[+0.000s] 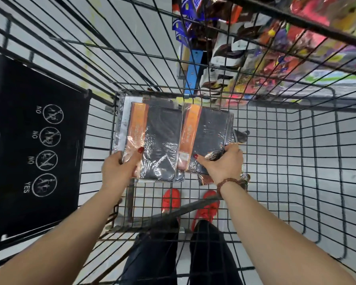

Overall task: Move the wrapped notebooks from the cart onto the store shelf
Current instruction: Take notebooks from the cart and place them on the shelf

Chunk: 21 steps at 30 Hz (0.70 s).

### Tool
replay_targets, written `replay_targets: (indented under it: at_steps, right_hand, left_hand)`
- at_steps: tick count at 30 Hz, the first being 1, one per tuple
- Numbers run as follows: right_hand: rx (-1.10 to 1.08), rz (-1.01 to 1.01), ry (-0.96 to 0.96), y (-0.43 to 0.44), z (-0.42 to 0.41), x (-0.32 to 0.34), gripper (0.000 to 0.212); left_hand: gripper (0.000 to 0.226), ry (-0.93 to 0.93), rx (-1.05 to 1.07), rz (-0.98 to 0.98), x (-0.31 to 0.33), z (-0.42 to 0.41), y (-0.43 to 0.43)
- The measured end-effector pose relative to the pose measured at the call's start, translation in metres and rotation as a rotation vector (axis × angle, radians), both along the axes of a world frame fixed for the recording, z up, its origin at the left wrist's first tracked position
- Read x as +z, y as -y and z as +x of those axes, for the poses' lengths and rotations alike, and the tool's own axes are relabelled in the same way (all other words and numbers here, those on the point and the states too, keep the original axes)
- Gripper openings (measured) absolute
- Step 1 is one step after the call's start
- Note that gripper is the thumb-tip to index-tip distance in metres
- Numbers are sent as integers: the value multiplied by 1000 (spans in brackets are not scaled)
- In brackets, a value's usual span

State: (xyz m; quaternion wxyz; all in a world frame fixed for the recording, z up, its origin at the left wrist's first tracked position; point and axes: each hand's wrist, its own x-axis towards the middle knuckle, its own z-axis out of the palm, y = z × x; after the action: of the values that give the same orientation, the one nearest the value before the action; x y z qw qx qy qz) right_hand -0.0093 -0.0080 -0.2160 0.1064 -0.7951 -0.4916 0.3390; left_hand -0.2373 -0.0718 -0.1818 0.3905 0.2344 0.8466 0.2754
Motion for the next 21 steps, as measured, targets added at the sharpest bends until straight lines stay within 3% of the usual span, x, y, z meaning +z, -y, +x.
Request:
replay_targets:
  at_steps: [8,14,17,21]
  right_hand:
    - [-52,-89,-80,6,20,-1,49]
    - [-236,-147,-175,16,36,11,37]
    - [-285,-125,-274,17,48,30,29]
    - [-288,-55,-369,15,59,58,39]
  left_hand:
    - [78,-19,27,-77,-4,1,-3]
    - [41,-54,4,-89,5,8,-2]
    - [42,-113,-44,-81,17,9,0]
    - [40,-150,-55,-82,42,11,-4]
